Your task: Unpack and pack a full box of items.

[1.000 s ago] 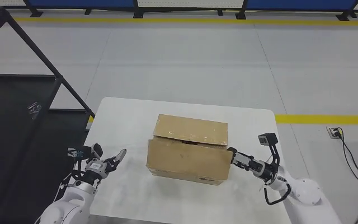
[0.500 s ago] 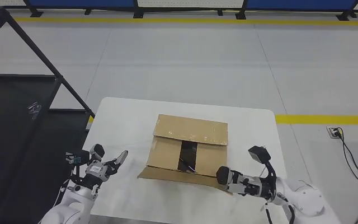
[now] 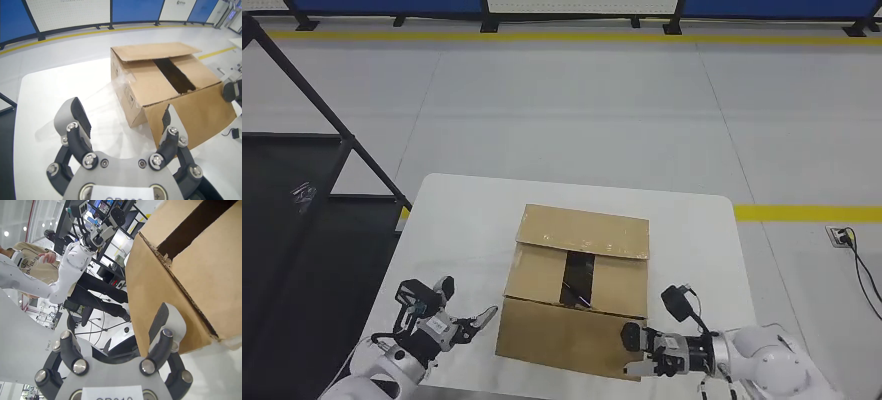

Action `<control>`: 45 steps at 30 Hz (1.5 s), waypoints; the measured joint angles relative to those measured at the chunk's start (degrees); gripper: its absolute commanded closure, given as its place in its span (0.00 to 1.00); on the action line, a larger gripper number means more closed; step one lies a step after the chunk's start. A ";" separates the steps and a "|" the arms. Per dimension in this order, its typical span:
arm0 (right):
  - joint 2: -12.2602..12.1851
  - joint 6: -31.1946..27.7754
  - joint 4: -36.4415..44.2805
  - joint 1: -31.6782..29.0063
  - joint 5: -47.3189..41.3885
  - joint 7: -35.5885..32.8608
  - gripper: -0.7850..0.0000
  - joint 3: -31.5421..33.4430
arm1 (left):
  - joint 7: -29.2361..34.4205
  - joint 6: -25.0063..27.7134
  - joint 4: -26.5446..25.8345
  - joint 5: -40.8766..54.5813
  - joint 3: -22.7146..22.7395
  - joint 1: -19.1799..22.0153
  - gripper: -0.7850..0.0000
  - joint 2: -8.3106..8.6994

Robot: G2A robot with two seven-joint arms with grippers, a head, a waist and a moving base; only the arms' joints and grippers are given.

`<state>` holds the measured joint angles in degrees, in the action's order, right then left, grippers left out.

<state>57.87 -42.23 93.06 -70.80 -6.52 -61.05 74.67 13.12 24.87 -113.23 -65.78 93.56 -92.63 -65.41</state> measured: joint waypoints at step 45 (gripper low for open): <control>3.91 39.99 -2.39 11.20 -13.72 28.49 0.00 -8.04 | -0.74 -2.35 4.39 -9.82 -6.39 2.75 0.00 0.16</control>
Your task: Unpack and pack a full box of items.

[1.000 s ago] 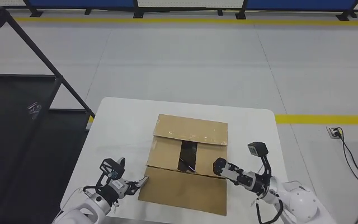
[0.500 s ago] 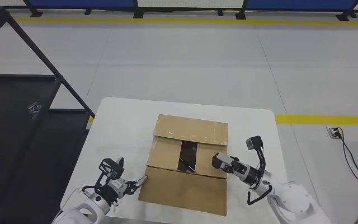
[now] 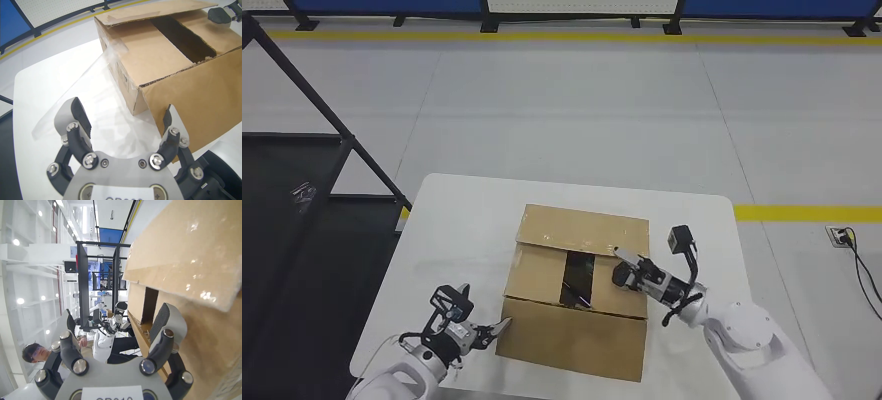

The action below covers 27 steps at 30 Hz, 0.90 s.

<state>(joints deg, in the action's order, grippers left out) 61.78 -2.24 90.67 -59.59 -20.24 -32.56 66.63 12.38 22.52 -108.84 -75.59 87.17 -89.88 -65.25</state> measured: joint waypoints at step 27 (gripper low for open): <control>3.65 11.31 -3.31 15.30 6.67 12.14 0.00 -6.83 | -1.38 -0.59 0.63 -0.04 -0.32 -0.08 0.00 0.19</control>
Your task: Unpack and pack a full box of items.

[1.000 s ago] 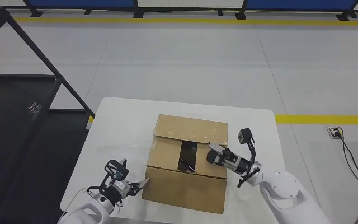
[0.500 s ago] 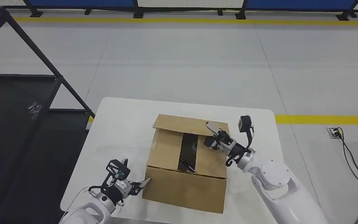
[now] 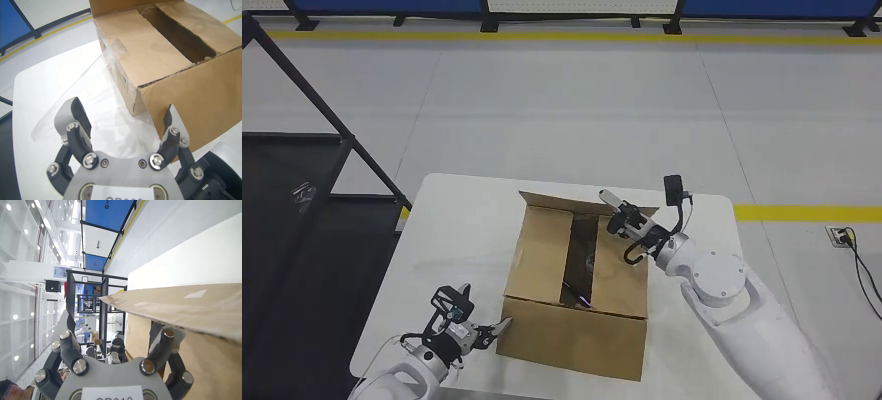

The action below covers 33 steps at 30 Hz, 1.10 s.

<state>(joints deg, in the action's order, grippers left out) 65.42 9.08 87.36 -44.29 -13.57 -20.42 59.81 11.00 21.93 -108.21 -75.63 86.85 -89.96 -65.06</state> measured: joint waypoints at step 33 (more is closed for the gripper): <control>13.81 1.60 -36.68 21.52 -16.94 33.07 0.00 -13.67 | -0.27 -1.41 -0.11 -0.67 -0.77 -0.11 0.00 0.11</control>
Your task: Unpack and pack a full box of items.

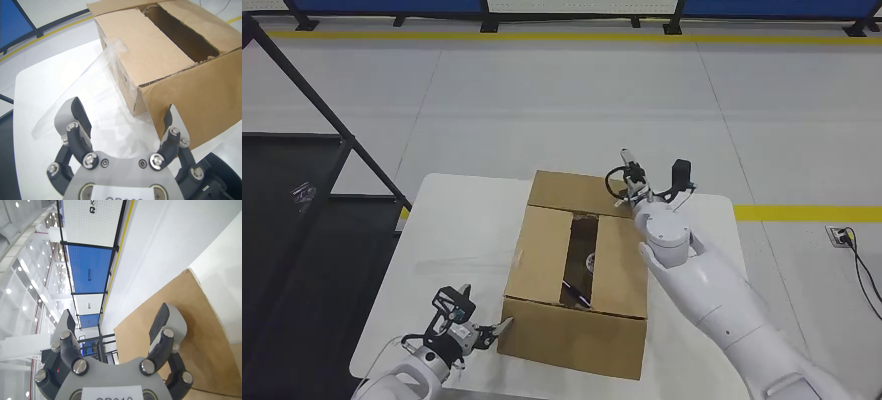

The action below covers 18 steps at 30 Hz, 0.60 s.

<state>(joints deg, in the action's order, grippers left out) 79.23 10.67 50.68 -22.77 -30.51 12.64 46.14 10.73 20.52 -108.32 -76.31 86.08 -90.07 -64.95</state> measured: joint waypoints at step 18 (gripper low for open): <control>4.38 0.81 -12.94 4.66 2.47 -14.15 0.00 -2.35 | 0.50 1.86 -0.50 -1.61 -0.67 -0.01 0.00 0.23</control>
<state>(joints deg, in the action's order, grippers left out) 83.62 11.48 37.74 -18.11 -28.04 -1.51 43.79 11.23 22.38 -108.82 -77.92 85.41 -90.08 -64.72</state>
